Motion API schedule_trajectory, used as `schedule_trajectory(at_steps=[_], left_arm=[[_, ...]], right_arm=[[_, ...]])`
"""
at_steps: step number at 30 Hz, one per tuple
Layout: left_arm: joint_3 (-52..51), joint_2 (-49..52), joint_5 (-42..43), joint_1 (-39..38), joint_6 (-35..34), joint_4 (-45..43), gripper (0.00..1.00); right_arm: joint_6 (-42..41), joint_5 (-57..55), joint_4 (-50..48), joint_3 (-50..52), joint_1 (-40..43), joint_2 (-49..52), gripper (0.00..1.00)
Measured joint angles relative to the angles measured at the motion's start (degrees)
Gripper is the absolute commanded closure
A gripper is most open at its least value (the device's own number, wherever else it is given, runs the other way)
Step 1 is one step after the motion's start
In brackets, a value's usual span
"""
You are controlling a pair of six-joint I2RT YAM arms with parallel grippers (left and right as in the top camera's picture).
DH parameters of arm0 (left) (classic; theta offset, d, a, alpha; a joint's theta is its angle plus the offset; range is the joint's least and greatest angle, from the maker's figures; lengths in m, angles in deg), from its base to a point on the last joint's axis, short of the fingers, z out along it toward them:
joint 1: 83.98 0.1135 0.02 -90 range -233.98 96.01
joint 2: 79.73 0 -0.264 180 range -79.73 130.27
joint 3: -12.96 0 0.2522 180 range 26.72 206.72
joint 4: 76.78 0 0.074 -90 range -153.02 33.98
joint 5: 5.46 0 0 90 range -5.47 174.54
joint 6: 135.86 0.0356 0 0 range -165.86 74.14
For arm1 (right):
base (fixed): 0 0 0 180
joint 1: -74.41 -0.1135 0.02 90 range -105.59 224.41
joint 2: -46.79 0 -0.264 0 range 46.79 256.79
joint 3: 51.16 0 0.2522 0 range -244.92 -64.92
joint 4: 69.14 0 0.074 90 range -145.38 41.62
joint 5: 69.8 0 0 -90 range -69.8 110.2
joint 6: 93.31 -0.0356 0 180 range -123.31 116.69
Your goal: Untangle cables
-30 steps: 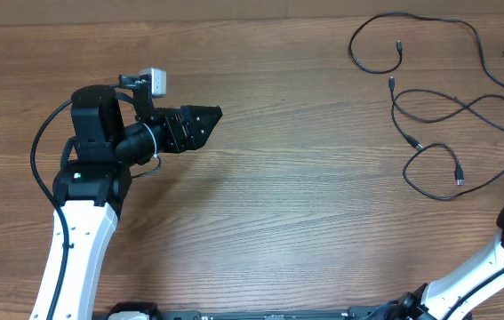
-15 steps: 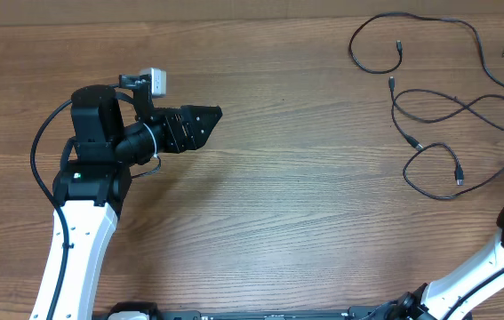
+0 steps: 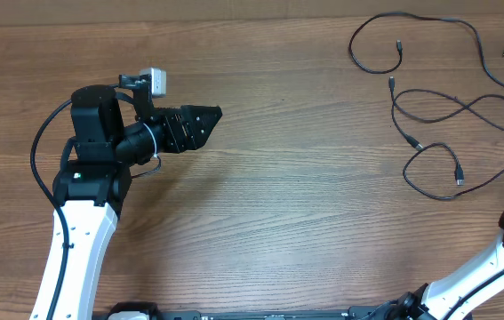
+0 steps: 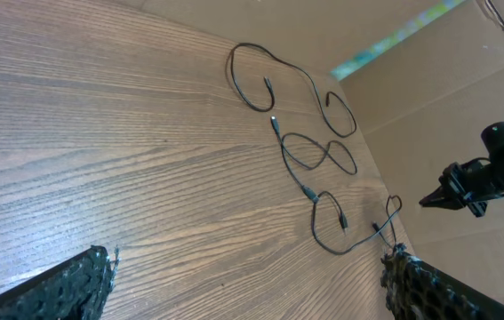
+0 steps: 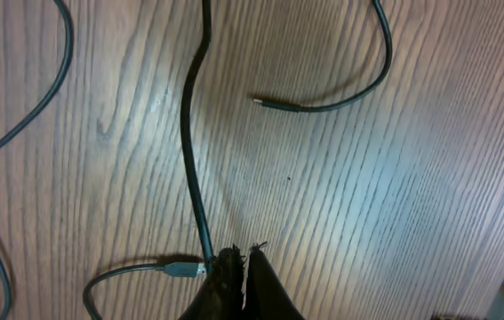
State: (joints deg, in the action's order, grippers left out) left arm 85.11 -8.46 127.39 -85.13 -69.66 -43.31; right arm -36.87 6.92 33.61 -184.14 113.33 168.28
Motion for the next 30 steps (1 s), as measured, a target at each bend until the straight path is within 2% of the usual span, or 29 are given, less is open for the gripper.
schedule_trajectory(at_steps=[17,25,30], left_arm=[[0.0,0.0,0.0,0.0,0.0,0.0,0.01],[0.0,0.0,0.0,0.0,0.0,0.0,0.01],[0.0,0.0,-0.3,0.0,0.0,0.0,0.01]], right_arm=[[1.1,4.0,-11.6,13.5,0.0,0.0,0.96],[2.0,4.3,-8.2,13.0,0.0,0.0,0.96],[2.1,4.5,-3.5,6.4,0.1,0.0,0.96]])
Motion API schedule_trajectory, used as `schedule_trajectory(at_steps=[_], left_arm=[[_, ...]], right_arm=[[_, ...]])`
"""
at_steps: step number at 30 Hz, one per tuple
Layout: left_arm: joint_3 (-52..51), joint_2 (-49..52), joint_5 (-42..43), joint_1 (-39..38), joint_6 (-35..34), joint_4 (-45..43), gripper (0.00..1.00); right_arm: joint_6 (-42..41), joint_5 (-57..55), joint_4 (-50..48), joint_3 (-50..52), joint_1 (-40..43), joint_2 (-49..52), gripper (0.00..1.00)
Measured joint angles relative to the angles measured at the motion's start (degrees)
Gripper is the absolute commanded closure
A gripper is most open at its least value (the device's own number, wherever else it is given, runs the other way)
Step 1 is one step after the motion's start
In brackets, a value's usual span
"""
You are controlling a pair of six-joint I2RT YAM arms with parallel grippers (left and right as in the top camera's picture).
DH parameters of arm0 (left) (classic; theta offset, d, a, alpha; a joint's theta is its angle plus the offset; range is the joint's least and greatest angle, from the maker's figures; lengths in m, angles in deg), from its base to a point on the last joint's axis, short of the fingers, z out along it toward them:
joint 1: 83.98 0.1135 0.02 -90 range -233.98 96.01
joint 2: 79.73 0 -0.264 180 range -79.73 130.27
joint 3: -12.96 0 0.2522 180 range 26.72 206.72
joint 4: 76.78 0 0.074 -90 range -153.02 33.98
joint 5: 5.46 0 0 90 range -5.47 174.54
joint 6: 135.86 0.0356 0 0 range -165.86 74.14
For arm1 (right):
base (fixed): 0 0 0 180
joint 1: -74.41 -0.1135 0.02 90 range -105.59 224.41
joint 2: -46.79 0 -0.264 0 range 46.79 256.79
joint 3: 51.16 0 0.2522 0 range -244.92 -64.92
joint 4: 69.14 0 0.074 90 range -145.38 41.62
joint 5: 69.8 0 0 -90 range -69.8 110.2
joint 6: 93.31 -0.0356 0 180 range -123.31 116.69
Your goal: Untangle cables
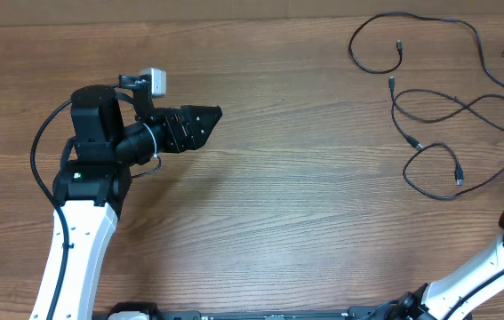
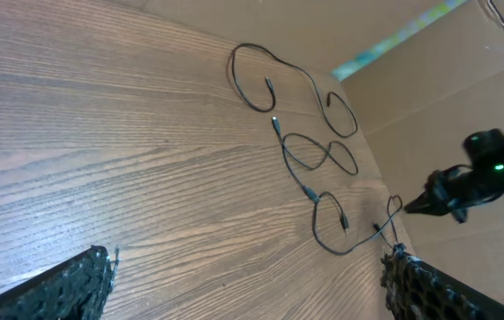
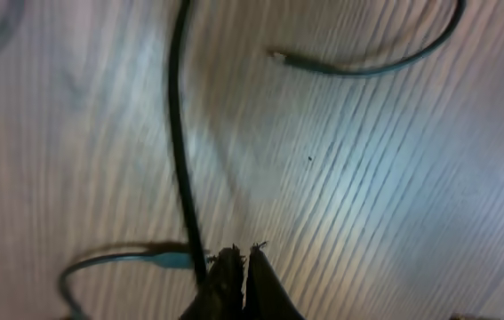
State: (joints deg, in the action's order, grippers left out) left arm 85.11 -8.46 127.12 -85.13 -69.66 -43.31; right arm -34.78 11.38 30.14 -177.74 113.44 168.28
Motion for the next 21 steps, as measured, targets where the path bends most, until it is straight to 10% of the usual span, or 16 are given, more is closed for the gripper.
schedule_trajectory(at_steps=[21], left_arm=[[0.0,0.0,-0.8,0.0,0.0,0.0,0.02]], right_arm=[[0.0,0.8,-4.9,2.8,0.0,-1.6,0.96]])
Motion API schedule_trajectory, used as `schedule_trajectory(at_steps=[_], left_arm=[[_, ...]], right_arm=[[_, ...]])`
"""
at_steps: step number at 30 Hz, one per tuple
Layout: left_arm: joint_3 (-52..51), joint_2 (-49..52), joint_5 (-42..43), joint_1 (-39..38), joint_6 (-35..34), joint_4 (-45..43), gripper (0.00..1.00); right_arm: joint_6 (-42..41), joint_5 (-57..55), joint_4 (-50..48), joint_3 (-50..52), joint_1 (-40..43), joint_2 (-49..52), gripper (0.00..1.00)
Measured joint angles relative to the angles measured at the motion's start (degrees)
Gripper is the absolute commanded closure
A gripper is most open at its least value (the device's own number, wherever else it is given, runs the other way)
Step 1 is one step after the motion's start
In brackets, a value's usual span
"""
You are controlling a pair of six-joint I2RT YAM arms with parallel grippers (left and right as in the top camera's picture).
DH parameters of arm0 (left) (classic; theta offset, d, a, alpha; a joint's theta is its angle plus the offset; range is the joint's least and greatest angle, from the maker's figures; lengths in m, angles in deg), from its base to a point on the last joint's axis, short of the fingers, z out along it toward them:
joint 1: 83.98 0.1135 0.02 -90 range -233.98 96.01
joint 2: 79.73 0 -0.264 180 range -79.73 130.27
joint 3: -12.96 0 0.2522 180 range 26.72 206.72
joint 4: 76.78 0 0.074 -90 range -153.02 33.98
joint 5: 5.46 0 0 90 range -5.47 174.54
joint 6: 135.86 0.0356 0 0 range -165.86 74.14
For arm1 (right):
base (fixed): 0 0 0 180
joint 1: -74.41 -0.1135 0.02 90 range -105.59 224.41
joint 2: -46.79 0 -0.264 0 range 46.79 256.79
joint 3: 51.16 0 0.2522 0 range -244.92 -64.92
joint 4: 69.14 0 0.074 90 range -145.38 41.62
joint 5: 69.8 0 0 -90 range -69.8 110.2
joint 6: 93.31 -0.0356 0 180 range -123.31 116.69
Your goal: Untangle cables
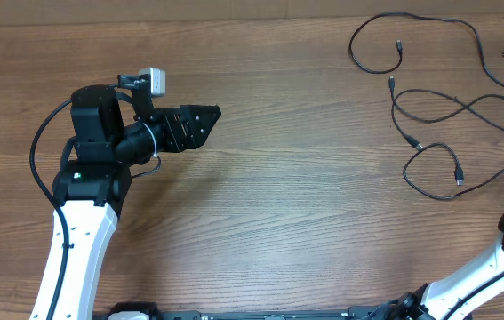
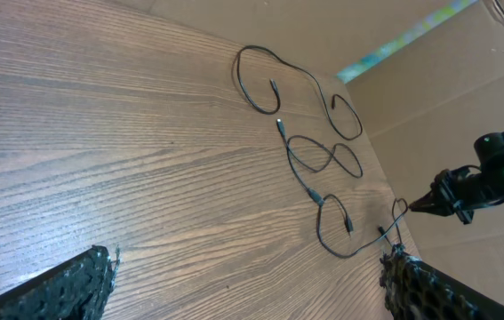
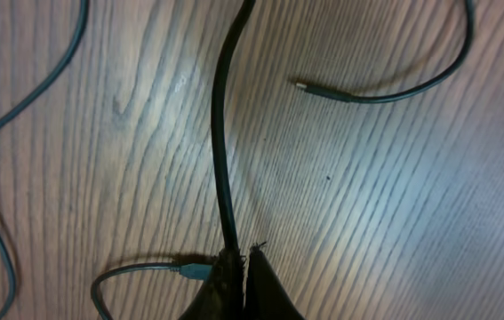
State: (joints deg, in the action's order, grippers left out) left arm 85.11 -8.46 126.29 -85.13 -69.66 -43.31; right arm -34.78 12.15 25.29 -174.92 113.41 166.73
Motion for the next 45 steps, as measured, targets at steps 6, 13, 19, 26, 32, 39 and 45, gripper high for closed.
schedule_trajectory(at_steps=[6,13,19,26,32,39,45], left_arm=[[0.0,0.0,0.0,0.0,0.0,0.0,0.02],[0.0,0.0,0.0,0.0,0.0,0.0,0.02],[0.0,0.0,0.0,0.0,0.0,0.0,0.02],[0.0,0.0,0.0,0.0,0.0,0.0,0.02],[0.0,0.0,0.0,0.0,0.0,0.0,0.02],[0.0,0.0,0.0,0.0,0.0,0.0,0.01],[0.0,0.0,0.0,0.0,0.0,0.0,0.01]], right_arm=[[0.0,0.3,-0.9,1.1,0.0,0.0,0.96],[0.0,0.3,-2.5,3.6,0.0,0.0,0.96],[0.0,0.3,-6.6,7.7,0.0,0.0,0.96],[0.0,0.4,-10.8,11.8,0.0,0.0,0.96],[0.0,0.4,-8.9,11.5,0.0,0.0,0.96],[0.0,0.4,1.6,-0.3,0.0,-0.2,0.96],[0.0,2.3,6.9,-7.8,-0.1,-4.9,0.96]])
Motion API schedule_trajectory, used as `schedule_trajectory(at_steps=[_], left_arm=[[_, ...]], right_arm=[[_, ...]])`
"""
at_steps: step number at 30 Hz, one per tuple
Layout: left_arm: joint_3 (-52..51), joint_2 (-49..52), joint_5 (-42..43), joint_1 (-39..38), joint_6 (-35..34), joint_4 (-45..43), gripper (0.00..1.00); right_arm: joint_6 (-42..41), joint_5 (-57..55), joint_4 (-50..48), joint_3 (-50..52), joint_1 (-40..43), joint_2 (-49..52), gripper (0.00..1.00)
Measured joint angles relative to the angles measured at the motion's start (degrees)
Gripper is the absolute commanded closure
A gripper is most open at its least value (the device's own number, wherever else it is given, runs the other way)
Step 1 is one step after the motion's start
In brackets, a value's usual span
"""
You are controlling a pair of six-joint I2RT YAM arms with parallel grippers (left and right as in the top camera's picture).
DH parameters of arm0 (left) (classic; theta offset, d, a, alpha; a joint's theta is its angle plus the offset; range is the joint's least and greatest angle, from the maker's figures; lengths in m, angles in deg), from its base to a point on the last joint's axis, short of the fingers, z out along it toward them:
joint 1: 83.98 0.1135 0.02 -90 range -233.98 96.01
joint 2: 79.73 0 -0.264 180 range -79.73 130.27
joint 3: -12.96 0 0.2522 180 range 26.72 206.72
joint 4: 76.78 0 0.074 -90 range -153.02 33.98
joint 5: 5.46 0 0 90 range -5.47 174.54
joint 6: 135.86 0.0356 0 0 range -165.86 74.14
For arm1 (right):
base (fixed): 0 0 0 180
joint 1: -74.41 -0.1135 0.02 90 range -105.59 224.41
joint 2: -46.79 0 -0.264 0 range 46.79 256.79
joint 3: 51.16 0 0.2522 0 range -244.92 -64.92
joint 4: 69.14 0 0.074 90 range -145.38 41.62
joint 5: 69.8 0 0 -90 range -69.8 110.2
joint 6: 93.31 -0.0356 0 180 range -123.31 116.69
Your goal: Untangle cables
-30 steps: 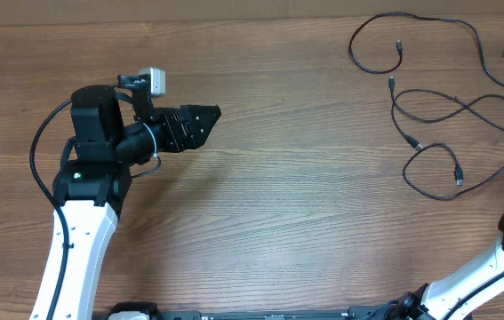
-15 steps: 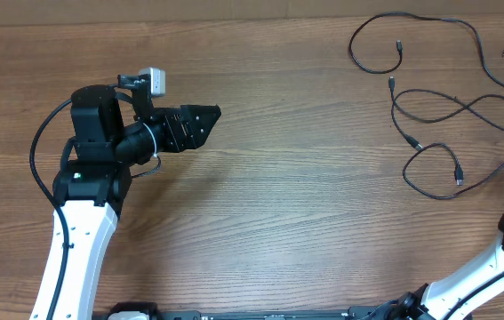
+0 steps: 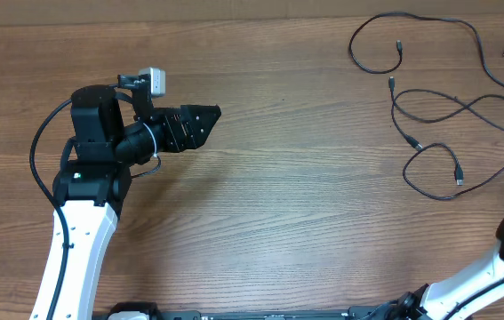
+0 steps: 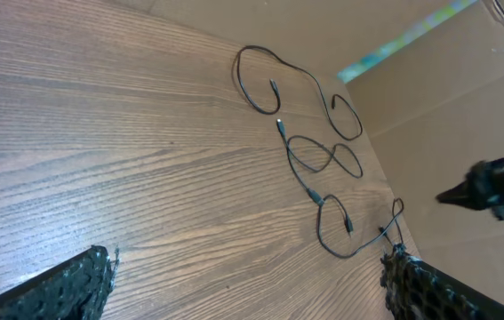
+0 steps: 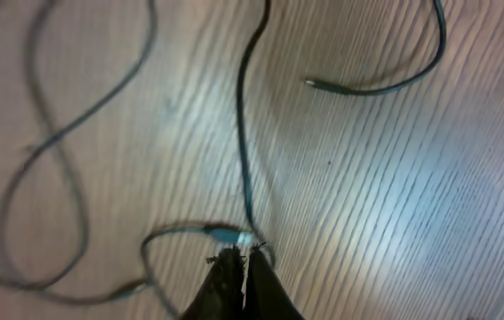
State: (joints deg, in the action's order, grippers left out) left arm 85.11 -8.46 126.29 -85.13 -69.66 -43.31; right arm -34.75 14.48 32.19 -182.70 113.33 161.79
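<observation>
Several thin dark cables (image 3: 452, 107) lie looped over each other at the table's far right, also in the left wrist view as cables (image 4: 309, 156). My right gripper (image 5: 241, 258) is shut and hangs above them. One cable (image 5: 244, 133) runs down to a pale connector (image 5: 229, 236) just by its tips; the picture is blurred and nothing shows between the jaws. From the left wrist camera the right gripper (image 4: 447, 196) is a blurred dark shape above the table's edge. My left gripper (image 4: 252, 284) is open and empty over bare wood, far from the cables, at the left gripper (image 3: 203, 118) in the overhead view.
The wooden table (image 3: 305, 213) fills the overhead view. A brown cardboard wall (image 4: 447, 98) stands behind the cables. The right arm's white link (image 3: 465, 280) enters at the bottom right.
My right gripper, still shut, now stands farther from the table, with more cable loops below it. It no longer shows at the overhead view's right edge. The left arm has not moved.
My right gripper was shut low on the table with a cable running to its tips beside a connector. It then showed at the overhead's right edge, still shut at that cable. Now it is higher, and the cables' layout looks barely changed.
</observation>
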Motion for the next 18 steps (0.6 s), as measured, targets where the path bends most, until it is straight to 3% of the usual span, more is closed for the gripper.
schedule_trajectory(at_steps=[8,18], left_arm=[[0.0,0.0,0.0,0.0,0.0,0.0,0.01],[0.0,0.0,0.0,0.0,0.0,0.0,0.01]], right_arm=[[0.9,4.1,5.0,2.1,-4.0,-2.2,0.96],[2.9,5.3,-11.3,20.4,-18.3,-2.2,0.96]])
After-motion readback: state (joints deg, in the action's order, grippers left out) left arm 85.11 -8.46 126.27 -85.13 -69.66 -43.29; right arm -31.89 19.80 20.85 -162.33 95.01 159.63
